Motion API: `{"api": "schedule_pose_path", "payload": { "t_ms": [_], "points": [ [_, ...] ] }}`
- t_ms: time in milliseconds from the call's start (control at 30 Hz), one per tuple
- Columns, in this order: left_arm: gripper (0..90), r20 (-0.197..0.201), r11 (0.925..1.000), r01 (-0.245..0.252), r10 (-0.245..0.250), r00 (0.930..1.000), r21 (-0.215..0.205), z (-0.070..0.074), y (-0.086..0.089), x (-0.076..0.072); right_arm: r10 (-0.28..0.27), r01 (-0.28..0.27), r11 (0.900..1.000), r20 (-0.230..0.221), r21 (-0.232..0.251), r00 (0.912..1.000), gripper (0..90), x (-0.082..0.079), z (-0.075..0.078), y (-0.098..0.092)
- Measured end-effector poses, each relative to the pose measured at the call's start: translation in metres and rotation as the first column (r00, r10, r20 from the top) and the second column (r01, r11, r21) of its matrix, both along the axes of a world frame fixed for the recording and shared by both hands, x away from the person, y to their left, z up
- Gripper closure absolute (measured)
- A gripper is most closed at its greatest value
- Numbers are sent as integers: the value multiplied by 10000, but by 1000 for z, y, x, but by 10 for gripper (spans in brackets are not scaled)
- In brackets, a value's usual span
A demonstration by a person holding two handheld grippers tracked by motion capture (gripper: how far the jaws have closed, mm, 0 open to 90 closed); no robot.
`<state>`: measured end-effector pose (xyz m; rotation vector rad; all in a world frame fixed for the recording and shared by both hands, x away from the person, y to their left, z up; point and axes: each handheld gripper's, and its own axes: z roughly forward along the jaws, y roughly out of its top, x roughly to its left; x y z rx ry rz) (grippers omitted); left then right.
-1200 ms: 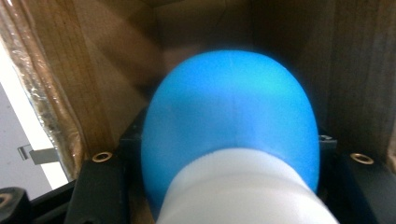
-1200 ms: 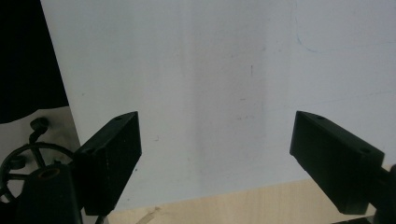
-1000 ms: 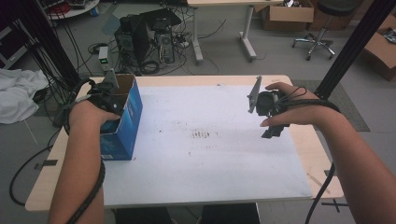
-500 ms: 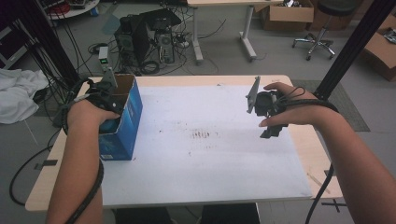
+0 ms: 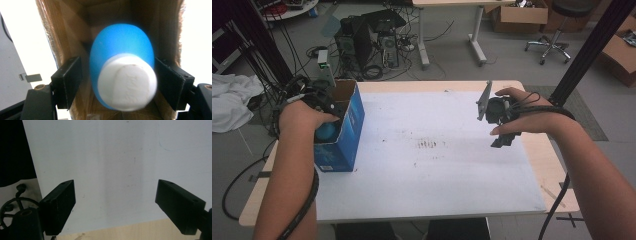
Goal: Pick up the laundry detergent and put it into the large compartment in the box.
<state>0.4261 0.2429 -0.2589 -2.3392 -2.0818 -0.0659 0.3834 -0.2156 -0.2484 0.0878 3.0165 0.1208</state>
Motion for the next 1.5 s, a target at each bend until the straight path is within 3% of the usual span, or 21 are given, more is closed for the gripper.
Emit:
{"api": "schedule_pose_path", "payload": {
  "t_ms": [500,933,1167,1500],
  "points": [
    [168,97,9996,106,-109,9999,262,18,-4,-3,11,-11,10000,64,-25,10000,165,-1,2,-2],
    [156,553,9991,268,-286,9981,327,44,-3,-10,4,-4,10000,63,6,10000,165,0,1,-1],
    [138,611,9984,363,-388,9974,423,54,-5,-12,46,-46,10000,78,-51,10000,165,-1,2,1],
    [62,706,9968,550,-591,9957,587,61,-9,-14,20,-19,10000,87,-69,10000,166,-2,2,1]
  ]
}}
